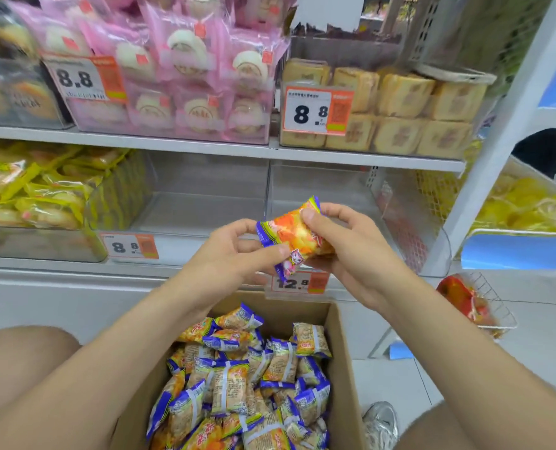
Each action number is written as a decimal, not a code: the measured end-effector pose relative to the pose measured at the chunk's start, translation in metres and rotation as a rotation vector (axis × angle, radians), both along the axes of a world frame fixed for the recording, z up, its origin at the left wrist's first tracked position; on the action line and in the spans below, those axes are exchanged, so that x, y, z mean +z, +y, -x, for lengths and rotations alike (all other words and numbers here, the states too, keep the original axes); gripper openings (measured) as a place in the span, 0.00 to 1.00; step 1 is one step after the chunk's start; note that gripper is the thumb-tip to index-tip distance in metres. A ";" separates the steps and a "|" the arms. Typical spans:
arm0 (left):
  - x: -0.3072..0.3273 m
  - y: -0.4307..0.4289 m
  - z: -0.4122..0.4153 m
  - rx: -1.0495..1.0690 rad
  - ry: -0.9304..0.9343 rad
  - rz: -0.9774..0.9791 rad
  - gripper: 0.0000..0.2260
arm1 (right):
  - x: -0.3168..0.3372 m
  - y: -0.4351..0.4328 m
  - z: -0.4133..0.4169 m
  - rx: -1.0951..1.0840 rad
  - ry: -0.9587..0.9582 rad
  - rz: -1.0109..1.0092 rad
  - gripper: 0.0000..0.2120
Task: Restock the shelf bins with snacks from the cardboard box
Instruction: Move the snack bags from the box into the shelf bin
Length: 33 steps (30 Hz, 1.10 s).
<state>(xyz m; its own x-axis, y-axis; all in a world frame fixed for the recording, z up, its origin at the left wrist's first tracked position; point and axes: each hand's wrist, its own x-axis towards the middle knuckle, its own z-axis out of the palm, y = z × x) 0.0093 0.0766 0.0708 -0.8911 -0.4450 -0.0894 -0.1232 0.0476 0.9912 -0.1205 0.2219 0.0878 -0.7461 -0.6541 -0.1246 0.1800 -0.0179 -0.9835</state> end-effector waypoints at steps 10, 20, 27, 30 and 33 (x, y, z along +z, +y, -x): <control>-0.015 -0.054 0.078 0.178 -0.208 0.884 0.21 | -0.025 -0.063 0.107 -0.068 0.081 -0.453 0.09; -0.034 -0.057 0.092 0.099 -0.299 0.803 0.12 | -0.075 -0.107 0.182 -0.061 0.673 -0.687 0.21; -0.036 -0.055 0.091 0.079 -0.275 0.830 0.11 | -0.093 -0.154 0.175 -0.068 0.748 -0.758 0.26; -0.039 -0.059 0.086 0.046 -0.253 0.822 0.10 | -0.100 -0.167 0.175 -0.121 0.756 -0.775 0.26; -0.041 -0.062 0.085 0.026 -0.236 0.832 0.09 | -0.103 -0.171 0.178 -0.217 0.756 -0.851 0.23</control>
